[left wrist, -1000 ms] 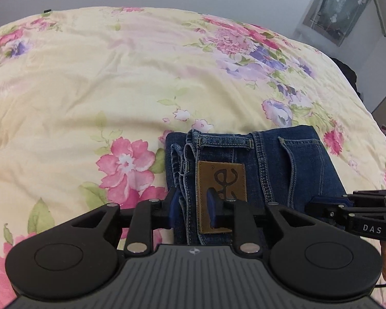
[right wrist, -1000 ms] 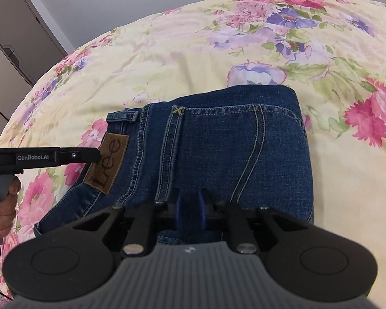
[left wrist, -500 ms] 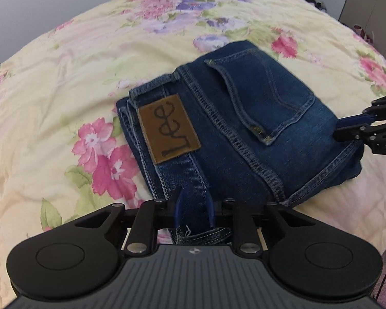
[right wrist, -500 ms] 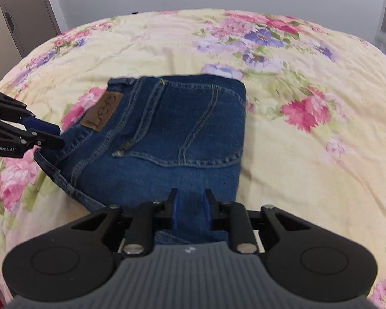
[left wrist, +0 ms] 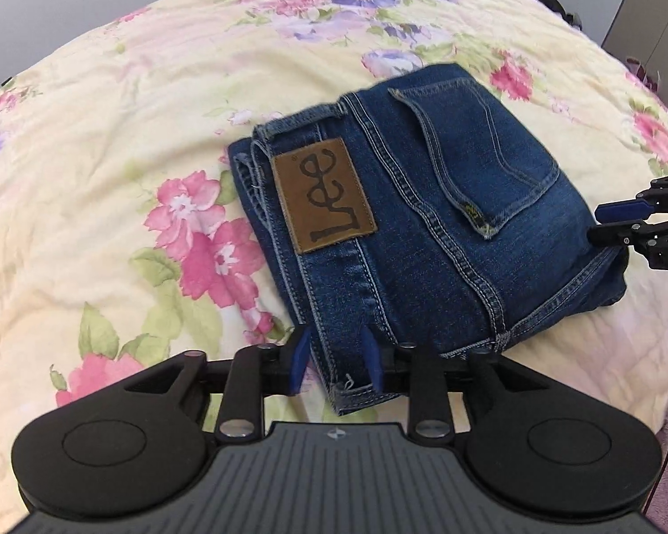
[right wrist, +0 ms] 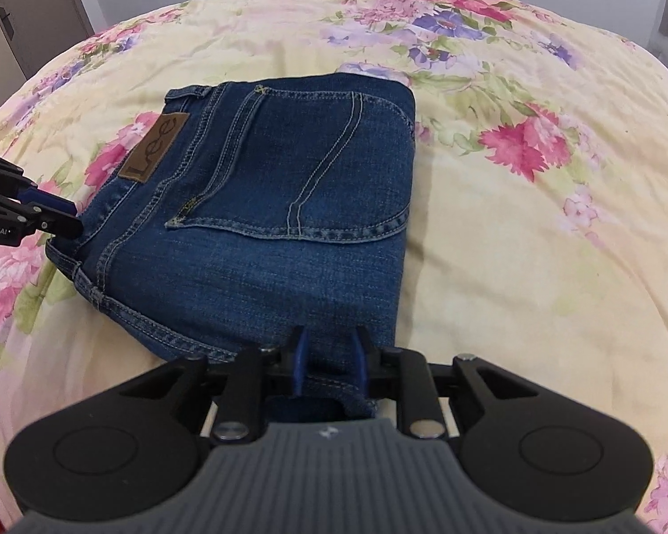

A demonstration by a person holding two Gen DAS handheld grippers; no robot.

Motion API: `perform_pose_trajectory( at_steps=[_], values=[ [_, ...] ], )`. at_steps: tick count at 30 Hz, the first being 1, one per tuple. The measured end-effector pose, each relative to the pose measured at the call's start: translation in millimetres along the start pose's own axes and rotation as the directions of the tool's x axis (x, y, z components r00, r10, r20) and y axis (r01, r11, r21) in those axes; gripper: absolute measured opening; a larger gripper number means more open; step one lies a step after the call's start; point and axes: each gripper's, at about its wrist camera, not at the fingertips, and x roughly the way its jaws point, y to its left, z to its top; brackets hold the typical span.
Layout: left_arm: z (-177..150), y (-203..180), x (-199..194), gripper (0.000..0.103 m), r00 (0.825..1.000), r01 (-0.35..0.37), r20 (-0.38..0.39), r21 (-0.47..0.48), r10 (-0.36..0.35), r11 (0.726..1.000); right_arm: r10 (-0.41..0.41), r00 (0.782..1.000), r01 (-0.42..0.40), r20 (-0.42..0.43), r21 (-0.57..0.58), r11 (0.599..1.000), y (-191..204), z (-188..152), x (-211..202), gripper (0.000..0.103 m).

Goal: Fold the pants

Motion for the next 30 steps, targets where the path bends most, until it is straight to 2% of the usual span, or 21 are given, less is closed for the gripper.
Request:
perform_pose_trajectory(
  at_steps=[2, 3, 5, 6, 10, 15, 20, 24, 26, 28, 30],
  values=[
    [-1, 6, -9, 0.048, 1.000, 0.004, 0.029, -0.033, -0.003, 0.999, 0.005, 0.999, -0.005, 0.036, 0.003, 1.000, -2, 3, -9, 0.036],
    [-1, 10, -13, 0.053, 0.999, 0.011, 0.049, -0.062, -0.008, 0.998, 0.005, 0.999, -0.006, 0.052, 0.007, 1.000, -4, 6, -13, 0.037],
    [1, 20, -18, 0.060, 0.995, 0.044, 0.089, -0.132, -0.033, 0.990, -0.004, 0.997, 0.002, 0.076, 0.028, 1.000, -9, 12, -19, 0.049],
    [2, 24, -19, 0.066, 0.993, 0.060, 0.108, -0.169, -0.042, 0.984, -0.007, 0.996, 0.003, 0.087, 0.048, 0.999, -12, 15, -20, 0.052],
    [5, 42, -12, 0.077, 0.983, 0.132, 0.163, -0.298, -0.085, 0.945, 0.020, 0.993, -0.040, 0.116, 0.169, 0.985, -33, 26, -18, 0.063],
    [2, 61, 13, 0.080, 0.975, 0.193, 0.184, -0.407, -0.126, 0.893, 0.081, 0.990, -0.114, 0.119, 0.311, 0.943, -55, 32, 6, 0.064],
    [-7, 81, 40, 0.081, 0.956, 0.277, 0.229, -0.503, -0.183, 0.818, 0.124, 0.985, -0.160, 0.118, 0.376, 0.913, -68, 37, 34, 0.064],
    [-11, 95, 59, 0.081, 0.936, 0.342, 0.266, -0.550, -0.228, 0.762, 0.198, 0.973, -0.230, 0.120, 0.428, 0.874, -80, 40, 55, 0.063],
    [-10, 95, 69, 0.081, 0.930, 0.361, 0.277, -0.550, -0.243, 0.753, 0.235, 0.964, -0.267, 0.128, 0.451, 0.852, -84, 41, 66, 0.062],
    [-7, 92, 76, 0.081, 0.930, 0.359, 0.278, -0.541, -0.241, 0.761, 0.268, 0.954, -0.300, 0.135, 0.468, 0.831, -88, 41, 76, 0.059],
    [-6, 88, 79, 0.083, 0.923, 0.370, 0.300, -0.522, -0.241, 0.769, 0.292, 0.945, -0.328, 0.150, 0.482, 0.813, -90, 40, 84, 0.058]
  ],
)
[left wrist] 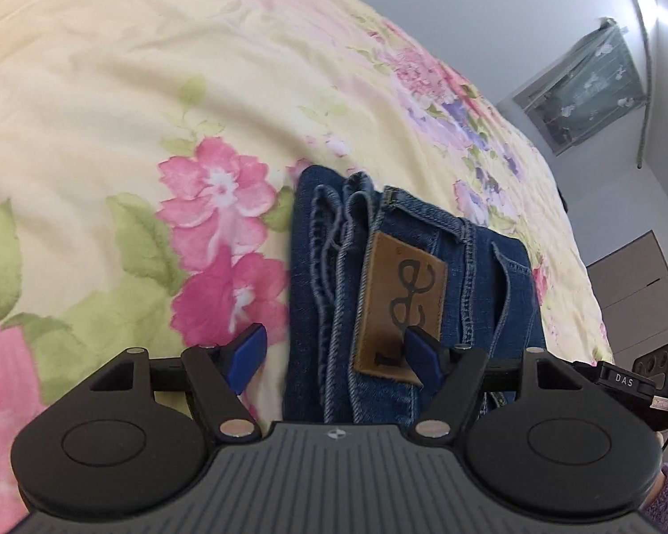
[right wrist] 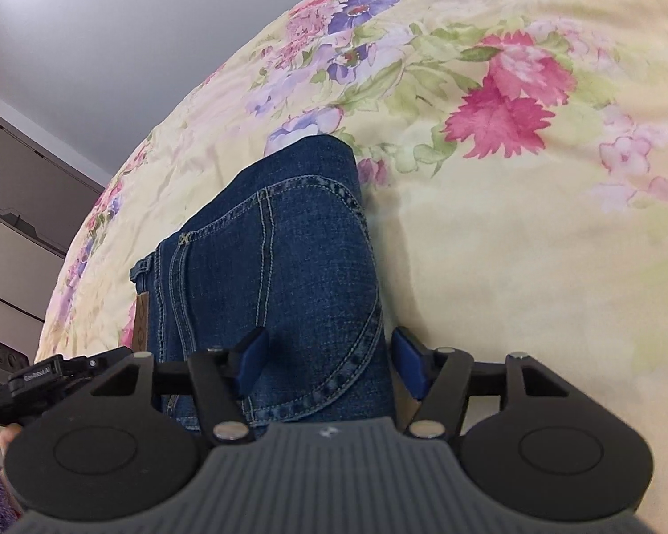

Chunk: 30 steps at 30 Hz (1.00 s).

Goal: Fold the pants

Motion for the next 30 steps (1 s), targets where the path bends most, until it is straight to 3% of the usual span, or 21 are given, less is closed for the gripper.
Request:
perform_pose_trajectory(
  at_steps=[7, 15, 21, 25, 30],
  values=[
    [1, -10, 13, 0.078, 1.000, 0.016, 0.001, 0.039, -0.016, 0.999, 0.065, 0.998, -0.065, 0.000, 0.023, 0.998, -6, 4, 11, 0.056],
    [0, -18, 14, 0.062, 1.000, -0.004, 0.011, 0.078, 0.003, 0.997, 0.032, 0.999, -0.032, 0.008, -0.016, 0.999, 1, 0, 10, 0.048],
    [2, -22, 4, 0.034, 0.999, -0.031, 0.041, 0.090, 0.027, 0.995, 0.003, 1.000, -0.001, 0.029, -0.072, 0.997, 15, -2, 2, 0.034],
    [3, -26, -8, 0.028, 0.998, -0.034, 0.051, 0.098, 0.029, 0.995, -0.018, 0.999, 0.023, 0.039, -0.138, 0.990, 38, -1, -11, 0.020],
    [-1, -37, -38, 0.026, 0.996, -0.041, 0.089, 0.119, 0.030, 0.992, -0.029, 0.998, 0.039, 0.052, -0.194, 0.980, 73, 0, -32, 0.017]
  ],
)
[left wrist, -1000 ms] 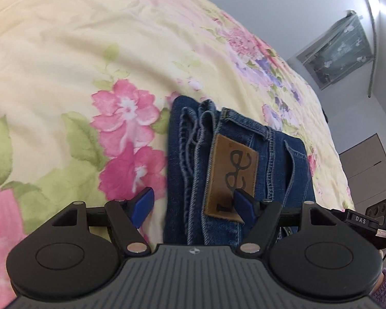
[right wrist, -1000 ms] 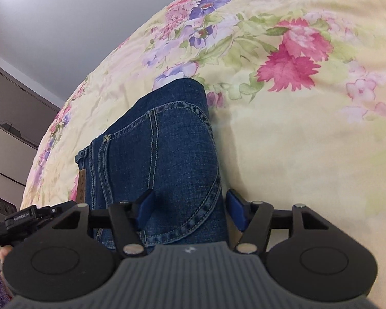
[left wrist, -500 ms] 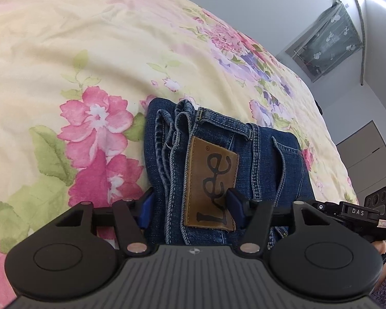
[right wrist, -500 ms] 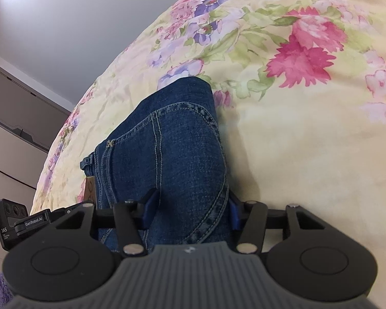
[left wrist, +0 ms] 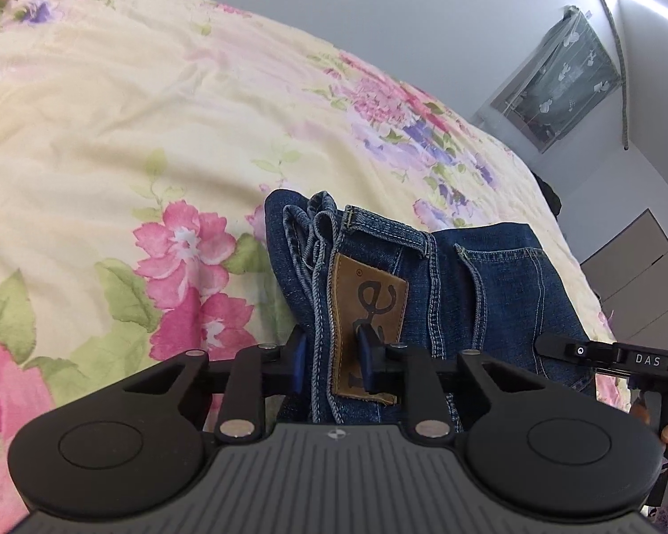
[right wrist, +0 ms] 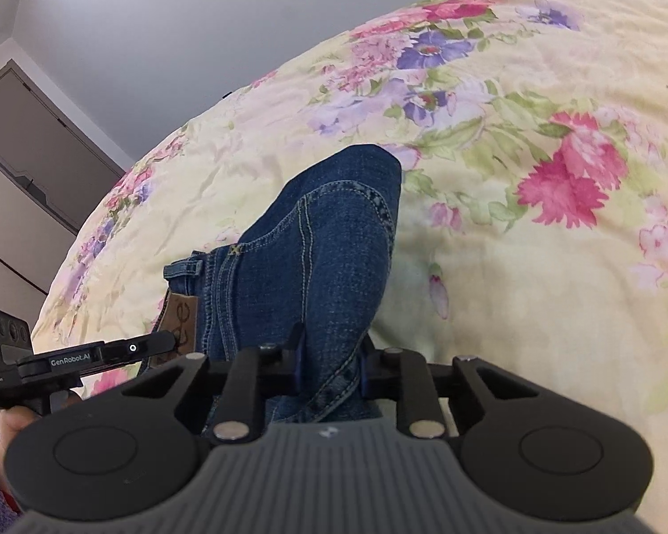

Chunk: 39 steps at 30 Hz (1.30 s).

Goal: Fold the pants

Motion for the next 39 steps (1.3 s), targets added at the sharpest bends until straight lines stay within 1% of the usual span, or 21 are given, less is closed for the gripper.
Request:
perform_pose_trajectory(
  at_steps=[4, 8, 12, 14, 17, 20, 22, 27, 30, 32, 34, 39],
  values=[
    [6, 0, -44, 0.026, 0.999, -0.025, 0.034, 0.023, 0.024, 0.999, 0.012, 1.000, -0.012, -0.004, -0.043, 0.999, 38, 2, -16, 0.017],
    [16, 10, -99, 0.026, 0.994, -0.097, 0.047, 0.068, 0.094, 0.993, 0.068, 0.998, -0.068, -0.013, -0.067, 0.995, 83, -6, -19, 0.017],
    [19, 33, -150, 0.026, 0.982, -0.186, 0.052, 0.089, 0.182, 0.978, 0.149, 0.988, -0.150, -0.035, -0.053, 0.987, 126, -20, -3, 0.017],
    [21, 47, -168, 0.026, 0.974, -0.226, 0.053, 0.099, 0.222, 0.969, 0.190, 0.980, -0.193, -0.052, -0.046, 0.980, 150, -31, 11, 0.017],
    [18, 71, -188, 0.026, 0.964, -0.265, 0.058, 0.086, 0.261, 0.960, 0.242, 0.968, -0.244, -0.069, -0.023, 0.969, 178, -48, 33, 0.017],
    [13, 98, -193, 0.026, 0.957, -0.287, 0.054, 0.053, 0.285, 0.956, 0.271, 0.958, -0.272, -0.089, 0.011, 0.962, 195, -61, 58, 0.017],
    [9, 114, -189, 0.026, 0.956, -0.293, 0.041, 0.035, 0.292, 0.955, 0.273, 0.956, -0.272, -0.110, 0.025, 0.962, 204, -68, 77, 0.017],
    [-11, 158, -167, 0.026, 0.961, -0.275, -0.004, -0.029, 0.275, 0.961, 0.239, 0.956, -0.239, -0.167, 0.024, 0.971, 206, -79, 117, 0.017],
    [-18, 176, -156, 0.026, 0.965, -0.261, -0.005, -0.053, 0.261, 0.964, 0.214, 0.958, -0.213, -0.194, 0.025, 0.977, 197, -85, 135, 0.017],
    [-19, 185, -153, 0.026, 0.970, -0.244, -0.009, -0.066, 0.244, 0.967, 0.215, 0.957, -0.214, -0.195, 0.030, 0.976, 191, -86, 142, 0.017],
    [-22, 189, -150, 0.027, 0.972, -0.237, -0.014, -0.056, 0.236, 0.970, 0.214, 0.956, -0.213, -0.201, 0.025, 0.977, 187, -88, 147, 0.018],
    [-29, 197, -146, 0.029, 0.976, -0.217, -0.009, -0.080, 0.217, 0.973, 0.186, 0.960, -0.189, -0.212, 0.006, 0.982, 183, -94, 156, 0.020]
  ],
)
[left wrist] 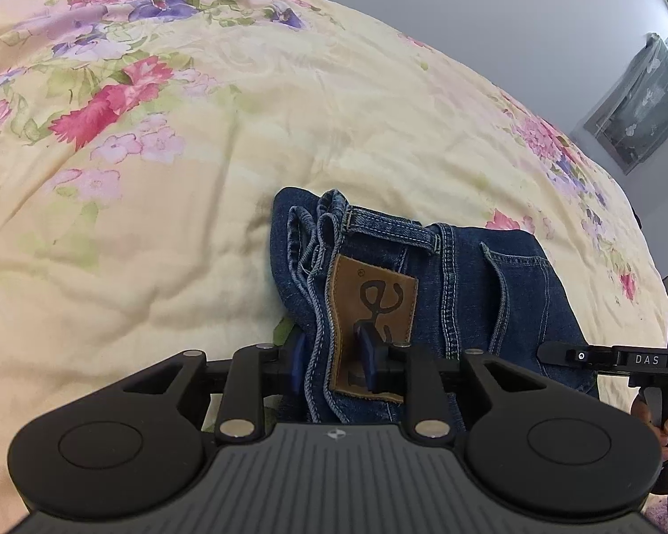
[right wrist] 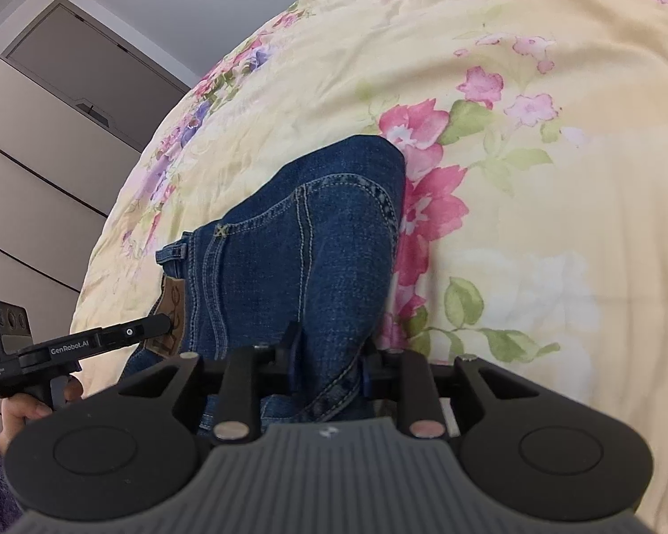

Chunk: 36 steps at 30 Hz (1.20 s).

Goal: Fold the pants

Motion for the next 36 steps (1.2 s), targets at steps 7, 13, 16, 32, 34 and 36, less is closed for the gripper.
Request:
perform_pose_trajectory(
  at_steps=[7, 13, 16, 32, 34, 36],
  values=[
    [2, -13, -9, 0.042, 0.996, -0.086, 0.008, 0.007, 0.086, 0.996, -0.076, 0.997, 0.075, -0.008, -0.019, 0.997, 13, 5, -2, 0.028],
    [-5, -39, -49, 0.043, 0.979, -0.196, 0.071, 0.115, 0.189, 0.974, -0.248, 0.967, 0.256, 0.064, -0.189, 0.948, 48, -2, -24, 0.052],
    [-5, -54, -79, 0.045, 0.974, -0.209, 0.120, 0.146, 0.192, 0.967, -0.254, 0.961, 0.275, 0.110, -0.256, 0.927, 65, -9, -49, 0.054],
    [-50, -149, -256, 0.079, 0.896, -0.376, 0.359, 0.295, 0.263, 0.878, -0.103, 0.925, 0.283, 0.366, -0.484, 0.828, 183, -103, -209, 0.077],
    [-68, -156, -267, 0.082, 0.878, -0.407, 0.388, 0.292, 0.281, 0.865, -0.113, 0.915, 0.307, 0.388, -0.484, 0.819, 189, -126, -221, 0.078],
    [-87, -161, -275, 0.088, 0.868, -0.417, 0.401, 0.272, 0.292, 0.867, -0.117, 0.904, 0.323, 0.411, -0.478, 0.817, 192, -148, -230, 0.078]
  ],
)
